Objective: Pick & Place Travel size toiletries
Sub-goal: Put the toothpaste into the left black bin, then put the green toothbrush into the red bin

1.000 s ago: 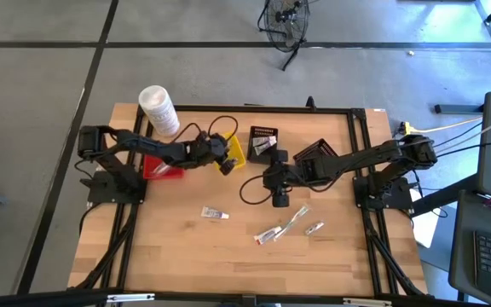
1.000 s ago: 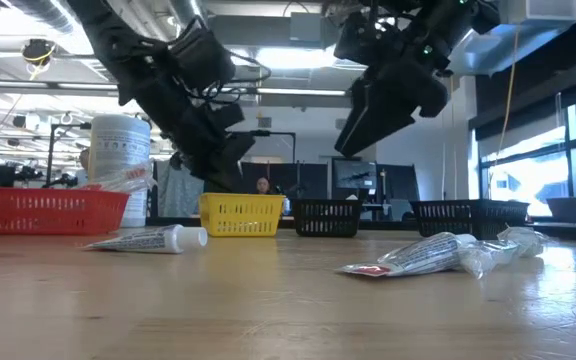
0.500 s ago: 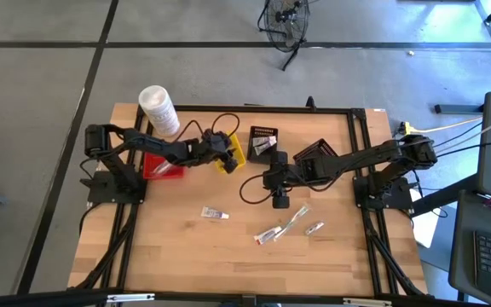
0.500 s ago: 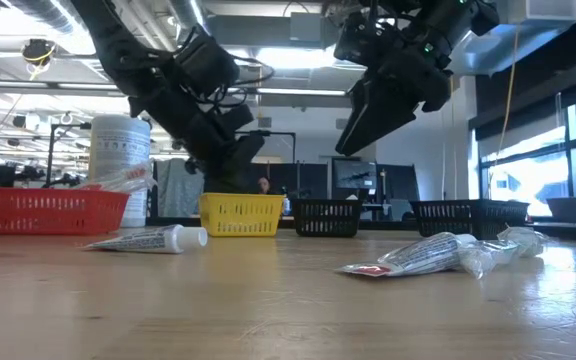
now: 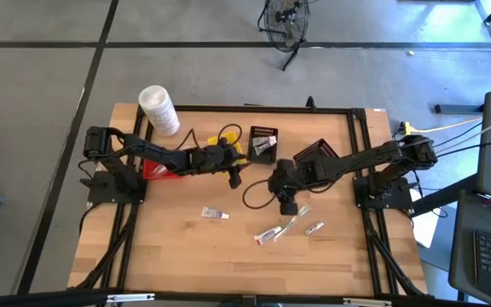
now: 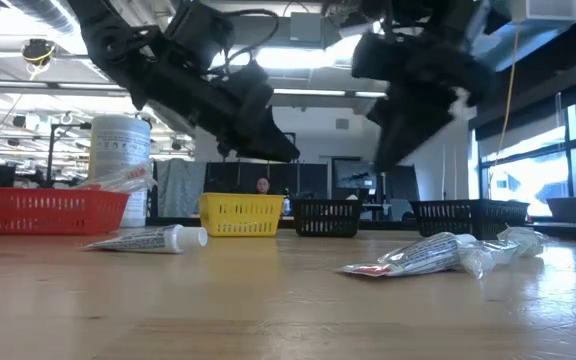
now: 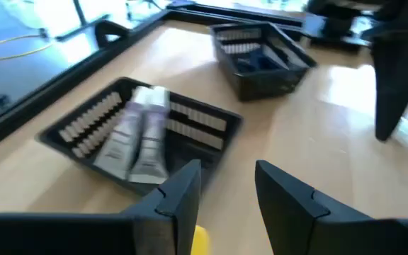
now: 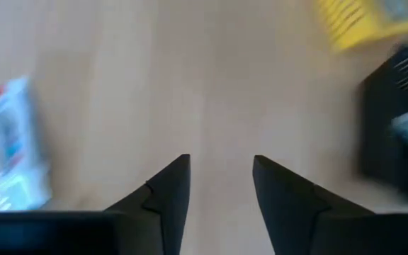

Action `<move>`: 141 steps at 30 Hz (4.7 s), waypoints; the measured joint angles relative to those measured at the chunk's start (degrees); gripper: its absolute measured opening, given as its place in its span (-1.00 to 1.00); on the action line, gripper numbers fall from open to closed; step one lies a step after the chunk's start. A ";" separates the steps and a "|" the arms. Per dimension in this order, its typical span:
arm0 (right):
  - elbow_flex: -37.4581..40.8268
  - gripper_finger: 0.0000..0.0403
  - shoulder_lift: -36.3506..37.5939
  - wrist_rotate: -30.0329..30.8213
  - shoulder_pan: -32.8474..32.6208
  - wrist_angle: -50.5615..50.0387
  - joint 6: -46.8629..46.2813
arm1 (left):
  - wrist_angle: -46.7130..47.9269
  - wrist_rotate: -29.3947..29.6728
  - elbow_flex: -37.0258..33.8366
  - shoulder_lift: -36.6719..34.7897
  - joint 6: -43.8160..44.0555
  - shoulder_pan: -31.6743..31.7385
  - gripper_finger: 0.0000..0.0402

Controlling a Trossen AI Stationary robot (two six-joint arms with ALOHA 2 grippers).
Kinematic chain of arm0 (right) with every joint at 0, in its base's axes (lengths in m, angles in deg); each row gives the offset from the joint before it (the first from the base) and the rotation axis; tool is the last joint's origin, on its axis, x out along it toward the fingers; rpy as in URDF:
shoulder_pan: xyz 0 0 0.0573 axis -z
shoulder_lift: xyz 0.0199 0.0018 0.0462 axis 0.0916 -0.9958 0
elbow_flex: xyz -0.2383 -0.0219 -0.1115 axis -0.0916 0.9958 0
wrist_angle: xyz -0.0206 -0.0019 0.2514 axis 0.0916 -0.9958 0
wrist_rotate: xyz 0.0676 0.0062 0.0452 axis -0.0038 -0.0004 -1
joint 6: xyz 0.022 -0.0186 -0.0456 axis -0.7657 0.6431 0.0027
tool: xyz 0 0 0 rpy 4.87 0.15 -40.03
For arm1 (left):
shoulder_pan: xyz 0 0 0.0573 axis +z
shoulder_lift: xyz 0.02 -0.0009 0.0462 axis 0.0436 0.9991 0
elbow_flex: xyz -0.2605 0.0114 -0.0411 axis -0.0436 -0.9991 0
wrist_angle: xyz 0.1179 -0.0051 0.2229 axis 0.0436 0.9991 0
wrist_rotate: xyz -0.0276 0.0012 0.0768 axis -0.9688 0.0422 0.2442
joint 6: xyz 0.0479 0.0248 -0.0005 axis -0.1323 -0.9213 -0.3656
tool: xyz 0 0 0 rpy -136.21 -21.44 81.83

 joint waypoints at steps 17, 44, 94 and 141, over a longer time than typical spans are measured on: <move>0.00 -0.46 0.00 -4.65 -11.71 -15.90 -13.10 | 6.26 -12.05 0.00 0.00 0.21 -14.07 -0.34; 0.00 -0.46 0.00 -4.22 -11.89 -6.12 -5.12 | 36.99 -1.03 0.13 -0.07 12.36 -27.19 0.04; 0.04 -0.46 0.00 -3.98 -11.87 -4.74 3.84 | 1.63 -13.45 19.72 10.14 -18.97 7.40 -0.72; 0.04 -0.46 -0.02 -4.00 -17.52 -3.78 -8.07 | 42.46 -17.27 27.36 1.42 -9.87 -4.60 -0.37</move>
